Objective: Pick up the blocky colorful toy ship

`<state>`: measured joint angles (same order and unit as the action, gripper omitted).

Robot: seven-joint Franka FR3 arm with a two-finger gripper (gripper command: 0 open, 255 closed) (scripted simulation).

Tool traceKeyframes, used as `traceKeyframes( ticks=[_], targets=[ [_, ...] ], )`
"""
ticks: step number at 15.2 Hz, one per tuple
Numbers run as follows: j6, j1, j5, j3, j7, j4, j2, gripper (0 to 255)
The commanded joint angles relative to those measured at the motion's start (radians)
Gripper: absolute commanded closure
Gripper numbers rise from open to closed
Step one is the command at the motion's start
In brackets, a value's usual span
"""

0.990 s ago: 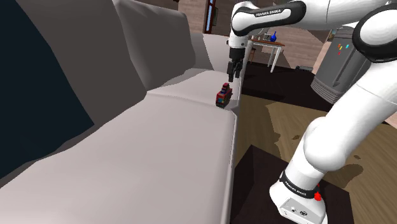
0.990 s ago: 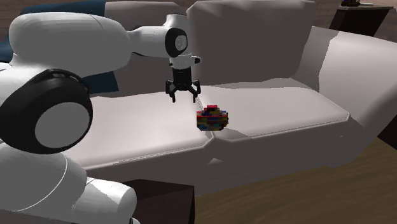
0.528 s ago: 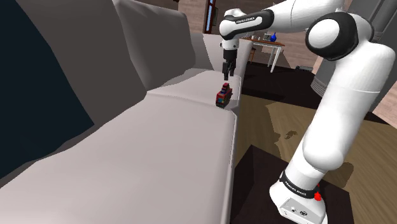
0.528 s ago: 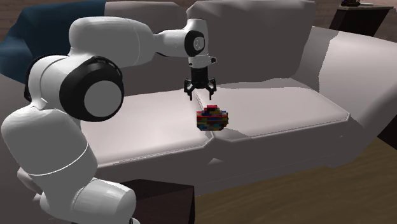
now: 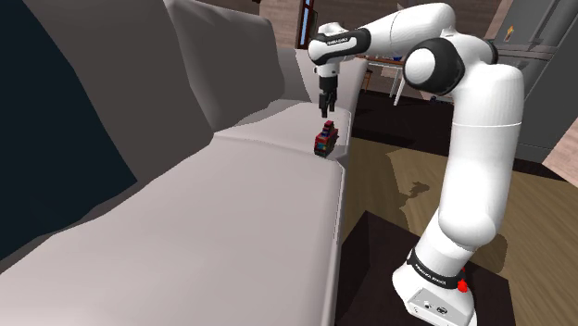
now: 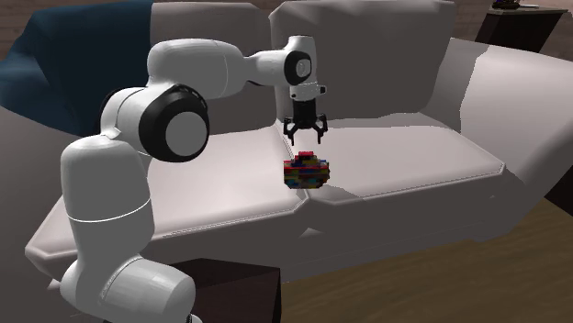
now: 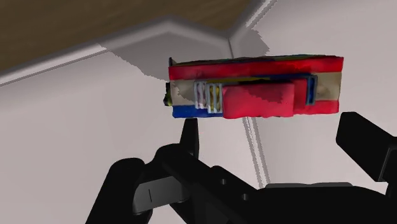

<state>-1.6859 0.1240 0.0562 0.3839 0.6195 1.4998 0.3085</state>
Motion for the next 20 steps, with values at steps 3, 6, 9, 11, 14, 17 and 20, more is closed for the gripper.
traceKeyframes(
  ticks=[3,6,9,11,14,17,20],
  targets=[
    [-0.050,0.000,-0.002,-0.002,-0.004,0.043,0.008,0],
    [-0.070,-0.001,-0.002,-0.002,-0.006,0.062,0.009,0],
    [-0.070,0.000,-0.002,-0.002,-0.004,0.060,0.010,255],
    [-0.070,0.000,-0.002,-0.002,-0.005,0.060,0.010,255],
    [-0.070,0.000,-0.002,-0.002,-0.005,0.061,0.010,255],
    [-0.058,-0.001,-0.002,-0.002,-0.005,0.050,0.008,255],
    [-0.019,0.000,-0.001,-0.001,-0.001,0.013,0.006,255]
  ],
)
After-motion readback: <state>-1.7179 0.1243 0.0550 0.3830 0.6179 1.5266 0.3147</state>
